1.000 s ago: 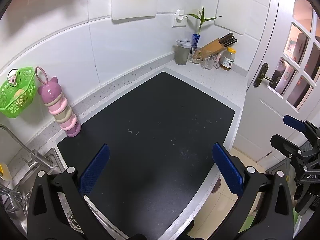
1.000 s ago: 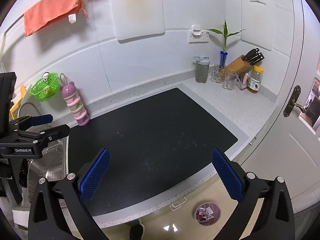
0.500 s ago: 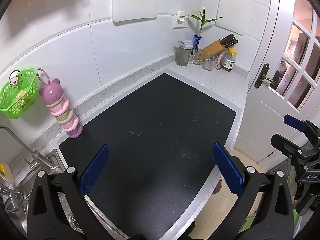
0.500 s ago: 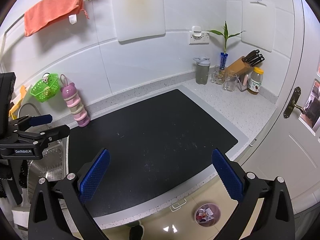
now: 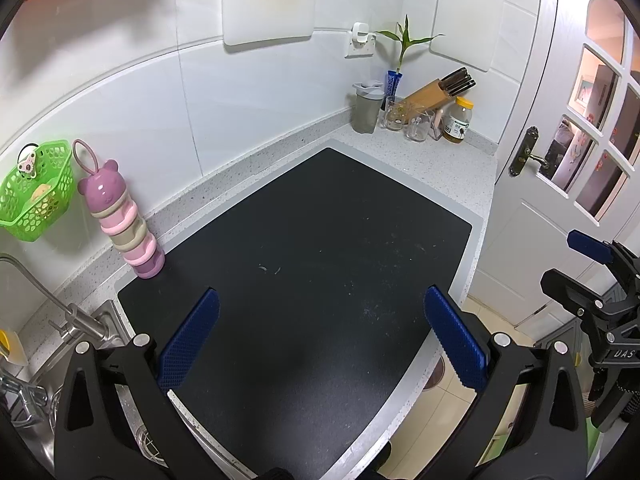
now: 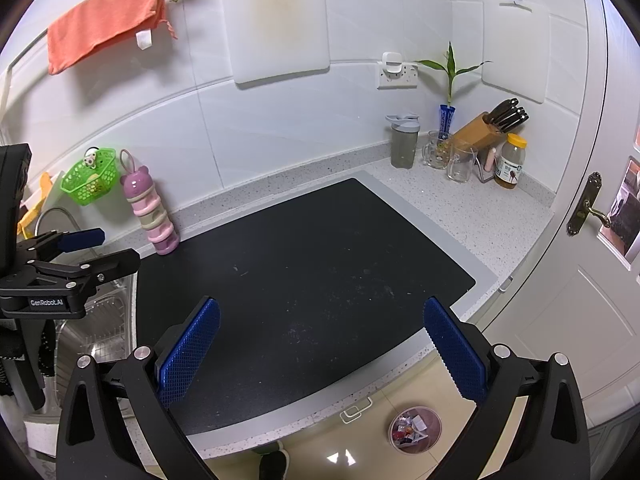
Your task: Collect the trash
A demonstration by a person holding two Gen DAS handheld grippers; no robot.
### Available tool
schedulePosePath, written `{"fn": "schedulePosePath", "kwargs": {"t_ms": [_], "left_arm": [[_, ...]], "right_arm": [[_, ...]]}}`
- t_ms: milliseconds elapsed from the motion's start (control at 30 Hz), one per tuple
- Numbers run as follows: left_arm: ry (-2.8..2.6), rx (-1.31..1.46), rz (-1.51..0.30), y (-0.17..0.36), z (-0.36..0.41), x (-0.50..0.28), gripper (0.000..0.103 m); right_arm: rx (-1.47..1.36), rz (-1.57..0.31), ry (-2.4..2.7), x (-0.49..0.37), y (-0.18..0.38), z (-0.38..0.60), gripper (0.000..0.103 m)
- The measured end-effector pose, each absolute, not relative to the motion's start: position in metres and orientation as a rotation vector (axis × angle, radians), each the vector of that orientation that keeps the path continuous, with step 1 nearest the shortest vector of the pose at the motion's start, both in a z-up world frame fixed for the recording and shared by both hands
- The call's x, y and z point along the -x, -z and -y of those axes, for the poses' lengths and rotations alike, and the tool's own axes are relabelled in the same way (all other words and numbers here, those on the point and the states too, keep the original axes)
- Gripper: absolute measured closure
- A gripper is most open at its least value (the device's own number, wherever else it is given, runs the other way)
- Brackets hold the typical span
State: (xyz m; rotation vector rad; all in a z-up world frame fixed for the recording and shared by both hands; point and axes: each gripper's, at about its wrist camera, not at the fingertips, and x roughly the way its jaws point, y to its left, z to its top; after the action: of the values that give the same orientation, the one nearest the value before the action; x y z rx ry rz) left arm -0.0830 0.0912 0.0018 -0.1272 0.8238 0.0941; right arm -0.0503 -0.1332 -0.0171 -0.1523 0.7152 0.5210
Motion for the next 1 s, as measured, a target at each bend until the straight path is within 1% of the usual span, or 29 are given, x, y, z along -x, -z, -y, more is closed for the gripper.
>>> {"fn": "schedulePosePath", "kwargs": {"t_ms": [1000], "left_arm": [[-0.096,0.124,-0.834,0.0008,-0.0937,0.0743,0.003]], "right_arm": [[0.152,-0.728,-0.525,0.0465,0.0222,0.1294,0.006]]}}
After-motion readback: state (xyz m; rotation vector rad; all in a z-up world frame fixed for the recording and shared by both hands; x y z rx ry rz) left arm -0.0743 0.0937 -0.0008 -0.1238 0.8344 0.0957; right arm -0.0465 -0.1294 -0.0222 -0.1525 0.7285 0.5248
